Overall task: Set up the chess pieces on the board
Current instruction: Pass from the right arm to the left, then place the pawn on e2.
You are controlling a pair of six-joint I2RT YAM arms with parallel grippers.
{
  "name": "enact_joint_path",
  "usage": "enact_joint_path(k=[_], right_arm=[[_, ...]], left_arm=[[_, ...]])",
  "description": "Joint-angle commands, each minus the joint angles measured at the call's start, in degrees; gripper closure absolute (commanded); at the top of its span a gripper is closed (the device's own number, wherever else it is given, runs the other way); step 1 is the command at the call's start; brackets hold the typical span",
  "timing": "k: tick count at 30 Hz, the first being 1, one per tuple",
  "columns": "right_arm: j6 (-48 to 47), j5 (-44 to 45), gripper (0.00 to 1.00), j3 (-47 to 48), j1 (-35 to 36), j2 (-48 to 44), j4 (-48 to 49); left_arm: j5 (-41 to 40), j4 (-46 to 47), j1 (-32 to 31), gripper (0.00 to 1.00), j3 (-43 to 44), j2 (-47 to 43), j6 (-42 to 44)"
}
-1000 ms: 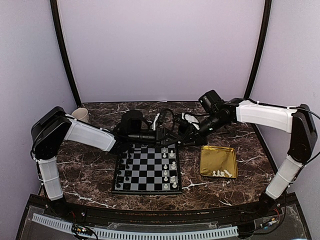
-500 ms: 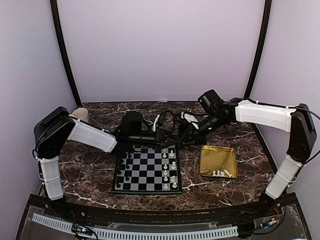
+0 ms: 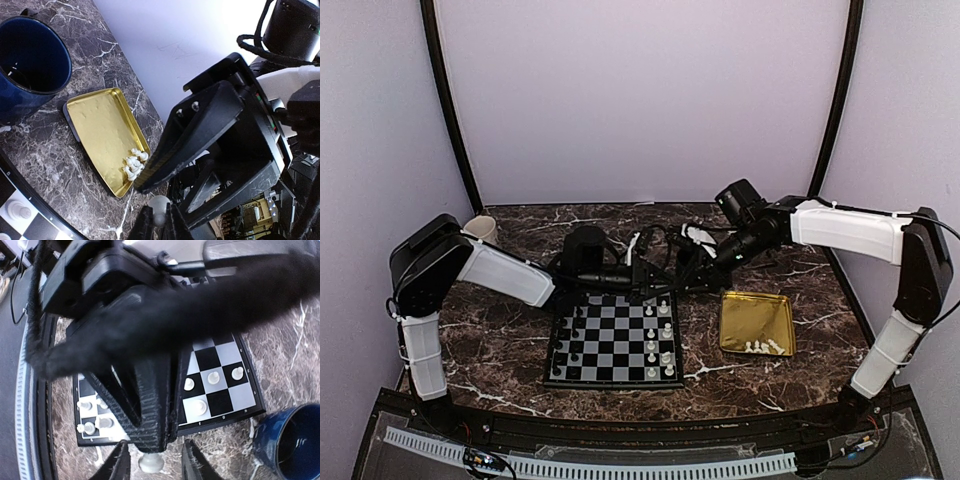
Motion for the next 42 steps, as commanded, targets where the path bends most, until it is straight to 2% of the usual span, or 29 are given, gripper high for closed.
enact_joint_path(k=[1,5,8,12,17,22,33,42], right_arm=[[-2.71,0.63,0.58,-0.71,-0.5,-3.56,-1.78],[-3.78,0.23,0.56,-5.62,-4.75,-8.25,-3.77],[-2.6,-0.63,0.56,-11.11,-7.94,-11.14,-1.75],[-0.21,-1.0,0.54,-16.58,-9.73,-13.84,2.82],[-0.66,1.49,0.54,-16.21,-10.23,-13.77,2.81],[-1.34,1.22,0.54,-16.17,-10.24,-12.11,2.16],[-2.61,0.93,0.54,-16.53,-10.3,-11.05,1.51],[-3.32,0.59,0.54,-16.56,-10.28,-10.49,0.84]], left_arm=[[-0.26,-7.17,1.17,0.89,-0.57,-3.81,6.63],[-6.61,-27.38,1.35,0.89,3.32,-8.67,23.06],[-13.31,-40.83,1.21,0.89,6.55,-10.79,33.86],[-21.98,-52.9,0.64,0.88,10.22,-11.34,44.54],[-29.89,-63.43,-1.6,0.87,16.19,-8.16,53.67],[-32.64,-69.41,-3.4,0.87,21.5,-3.99,56.97],[-29.0,-76.14,-5.49,0.87,26.64,1.42,60.55],[-30.63,-76.39,-6.36,0.87,28.26,3.72,60.29]])
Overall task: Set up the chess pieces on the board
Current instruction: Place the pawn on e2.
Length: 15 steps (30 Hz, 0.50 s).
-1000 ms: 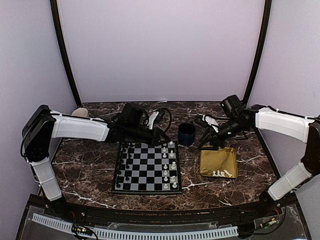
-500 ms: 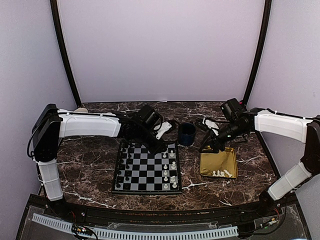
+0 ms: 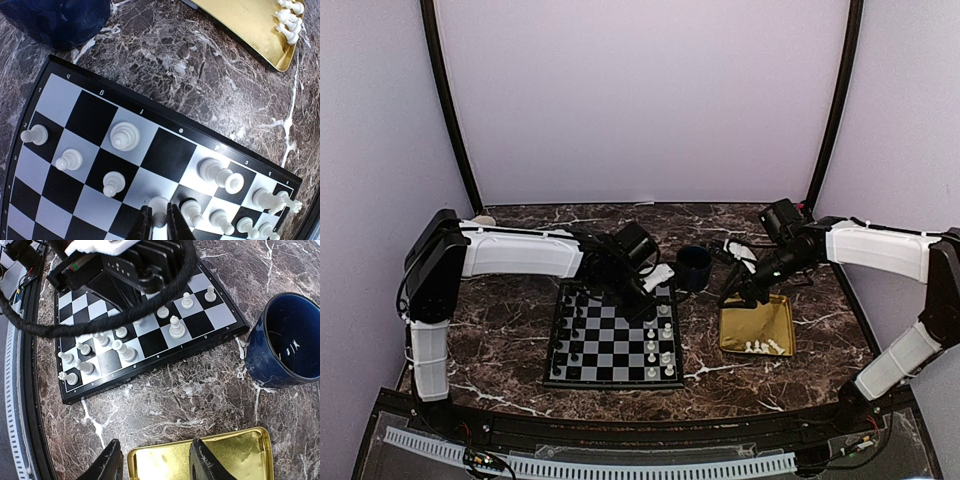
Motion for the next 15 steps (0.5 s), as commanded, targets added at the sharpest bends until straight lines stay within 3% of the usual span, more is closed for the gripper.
enact_joint_path(k=[1,15], right_arm=[[-0.9,-0.52,0.54,-0.28,-0.15,0.57,-0.17],[-1.1,-0.14,0.54,-0.11,-0.12,0.94,-0.38]], left_arm=[[-0.46,-1.96,-0.42,0.87,1.75,0.17,0.64],[-1.18,-1.28,-0.86,0.84,2.55,1.8,-0.08]])
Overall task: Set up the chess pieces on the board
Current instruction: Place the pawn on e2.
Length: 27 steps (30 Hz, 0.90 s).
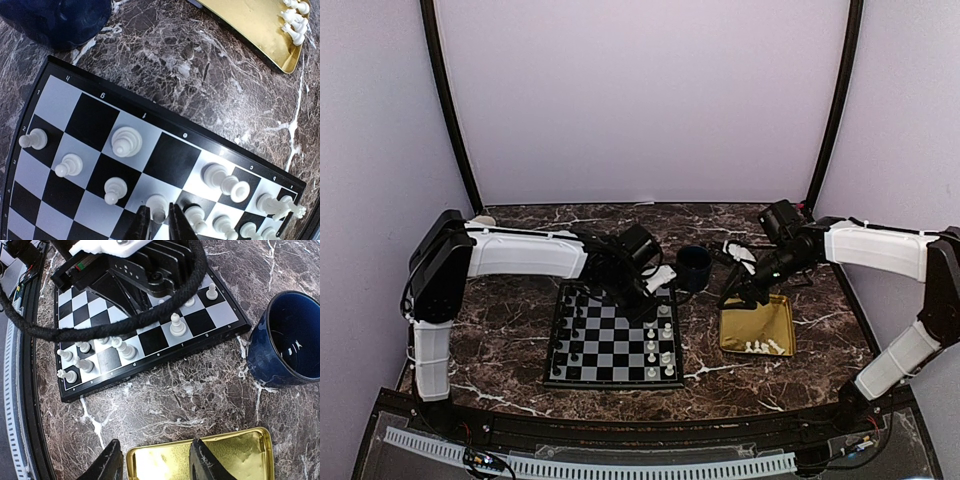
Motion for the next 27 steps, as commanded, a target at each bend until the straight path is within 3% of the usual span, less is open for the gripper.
enact_joint_path(k=[1,7,16,27], right_arm=[[-0.35,-0.11,0.54,-0.11,-0.14,0.54,-0.19],[-0.48,-0.13,0.54,-0.19,-0.12,0.57,-0.36],[-1.03,3.4,0.54,1.61,-0.9,-0.66,-4.11],[0.67,26.58,0.57,-0.14,-1.61,0.55,-18.91]], left_arm=[[-0.43,-0.53,-0.43,0.84,1.46,0.64,-0.23],[-0.17,-0.35,-0.58,0.83,1.91,0.96,-0.81],[-2.38,-4.56,-1.04,0.73,3.69,-1.76,-0.99],[-4.84,-0.22,-1.04,0.67,0.89,-9.29,-3.55]])
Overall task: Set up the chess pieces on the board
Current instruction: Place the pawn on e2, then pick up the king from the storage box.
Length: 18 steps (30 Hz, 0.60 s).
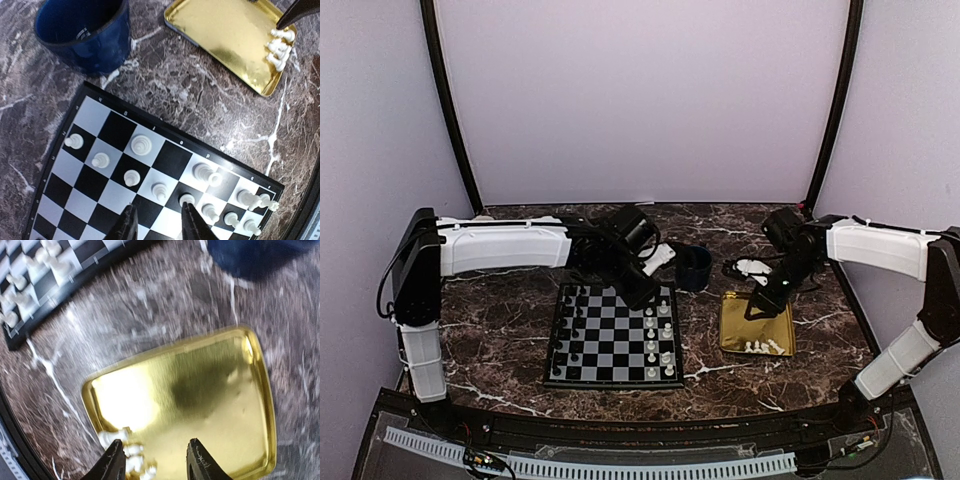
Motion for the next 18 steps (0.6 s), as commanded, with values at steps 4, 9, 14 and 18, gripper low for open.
enact_joint_path(k=[4,9,14,18], right_arm=[[1.26,11.24,0.58,-2.26,-0.27,1.43,-10.68],[1.68,12.23,0.59,-2.12,-0.27,2.99,-13.63],[1.58,12.53,0.58,-2.82,-0.18,4.3,-15.07],[2.13,13.42,0.59,-3.7,-0.18,5.69,-15.1]], left_arm=[[-2.89,4.43,-0.23,0.67,-1.98,-5.0,-3.02],[-3.6,5.03,-0.23,0.67,-2.51,-5.12,-3.43],[-3.46,5.81,-0.23,0.67,-3.54,-5.43,-3.69],[-2.97,6.53,-0.23,0.67,-4.05,-5.43,-4.01]])
